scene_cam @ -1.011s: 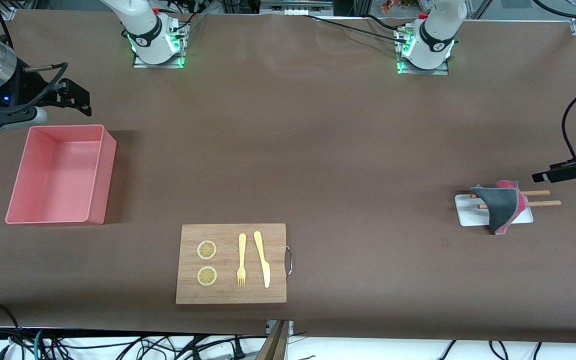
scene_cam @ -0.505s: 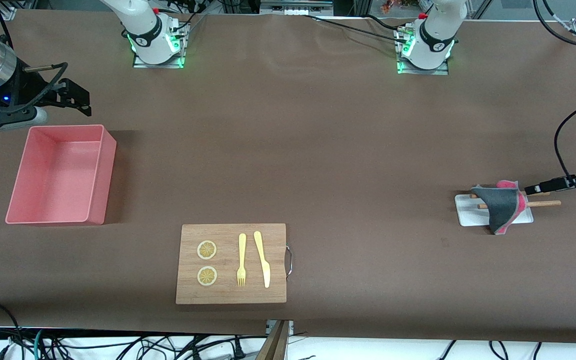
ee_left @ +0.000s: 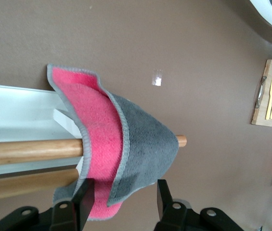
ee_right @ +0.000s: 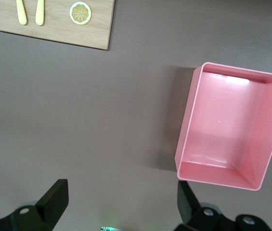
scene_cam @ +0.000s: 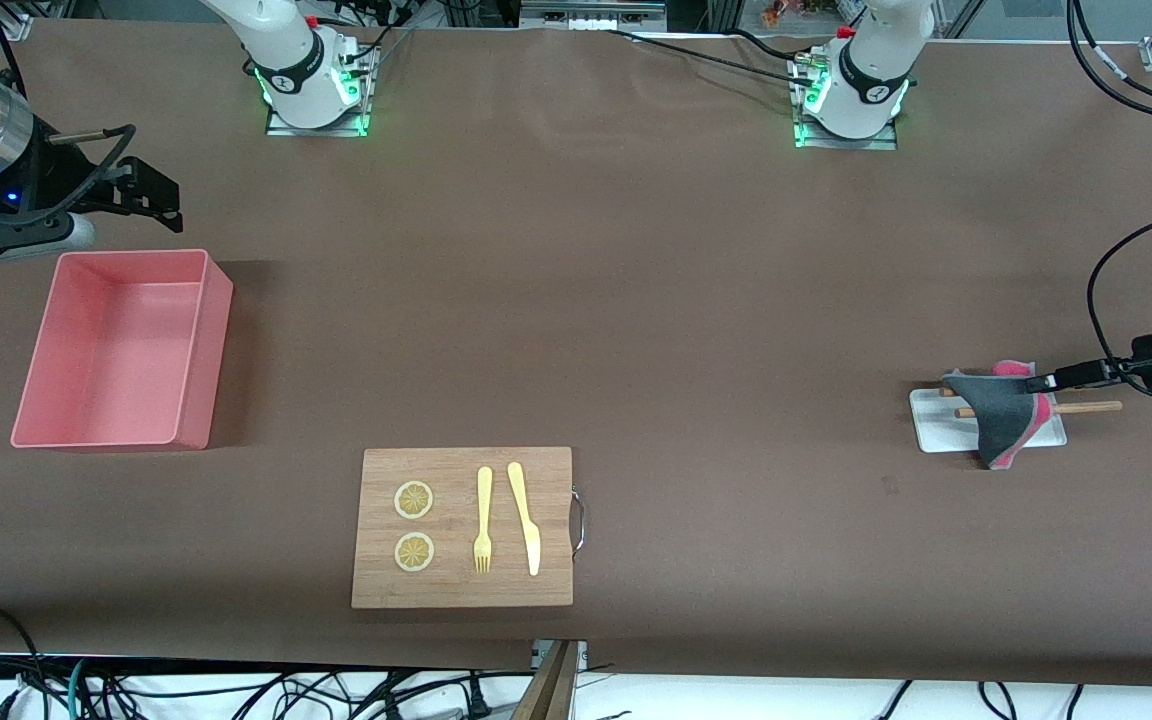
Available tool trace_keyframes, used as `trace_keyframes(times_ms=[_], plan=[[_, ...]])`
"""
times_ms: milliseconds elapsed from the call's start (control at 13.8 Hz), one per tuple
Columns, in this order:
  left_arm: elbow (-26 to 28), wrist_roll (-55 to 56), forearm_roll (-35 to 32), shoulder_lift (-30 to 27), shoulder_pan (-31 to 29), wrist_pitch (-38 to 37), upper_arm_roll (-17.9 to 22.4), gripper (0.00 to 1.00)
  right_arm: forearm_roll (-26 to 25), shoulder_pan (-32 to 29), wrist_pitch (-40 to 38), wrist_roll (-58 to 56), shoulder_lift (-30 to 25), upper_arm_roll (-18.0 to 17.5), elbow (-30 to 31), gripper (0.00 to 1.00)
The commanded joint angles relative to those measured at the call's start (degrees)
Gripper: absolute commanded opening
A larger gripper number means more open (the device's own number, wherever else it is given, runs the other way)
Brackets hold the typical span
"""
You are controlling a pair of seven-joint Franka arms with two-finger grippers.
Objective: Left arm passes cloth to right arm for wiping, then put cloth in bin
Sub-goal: 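Lower the left gripper and grasp the grey cloth edge, then lift the grey cloth off the sticks with the left gripper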
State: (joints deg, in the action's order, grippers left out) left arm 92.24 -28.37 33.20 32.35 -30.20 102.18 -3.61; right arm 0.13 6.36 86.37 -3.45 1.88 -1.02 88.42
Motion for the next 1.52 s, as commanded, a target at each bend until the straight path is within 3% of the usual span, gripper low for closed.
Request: trace_keyframes(times_ms=[0,217,361,578,650,794,939,1444], plan=[[1.10,-1.17,1.61,-0.89,-1.18,-1.98,-0.61,0.59,0.83,-0.38,-0.23,0.02,-0.03,-0.30,-0.79,1.00],[1.27,-1.43,1.61,-0.63,-2.06,-3.30,-0.52,0.58,0.83,-0.38,-0.23,-0.07,-0.03,-0.30,-0.70,1.00],[1.01,-1.87,1.61,-0.45,-1.97,-3.31,-0.60,0.36,0.83,-0.38,-0.23,0.02,-0.03,-0.30,-0.79,1.00],[0.75,-1.87,1.61,-0.27,-1.80,-3.31,-0.69,0.26,0.83,-0.38,-0.23,-0.07,-0.03,-0.30,-0.79,1.00],[0.57,-1.87,1.61,-0.19,-1.80,-3.31,-0.69,0.19,0.83,-0.38,-0.15,-0.07,-0.03,-0.30,-0.70,1.00],[0.66,-2.04,1.61,0.43,-1.88,-3.31,-0.69,0.17,0.83,-0.38,-0.15,-0.07,-0.03,-0.30,-0.79,1.00],[0.66,-2.31,1.61,0.52,-1.97,-3.39,-0.69,0.02,0.83,-0.38,-0.15,-0.07,-0.03,-0.30,-0.70,1.00],[-0.04,-0.12,1.52,-1.23,-1.45,-3.57,-1.31,0.00,0.83,-0.38,-0.06,-0.06,-0.03,-0.30,-0.79,1.00]])
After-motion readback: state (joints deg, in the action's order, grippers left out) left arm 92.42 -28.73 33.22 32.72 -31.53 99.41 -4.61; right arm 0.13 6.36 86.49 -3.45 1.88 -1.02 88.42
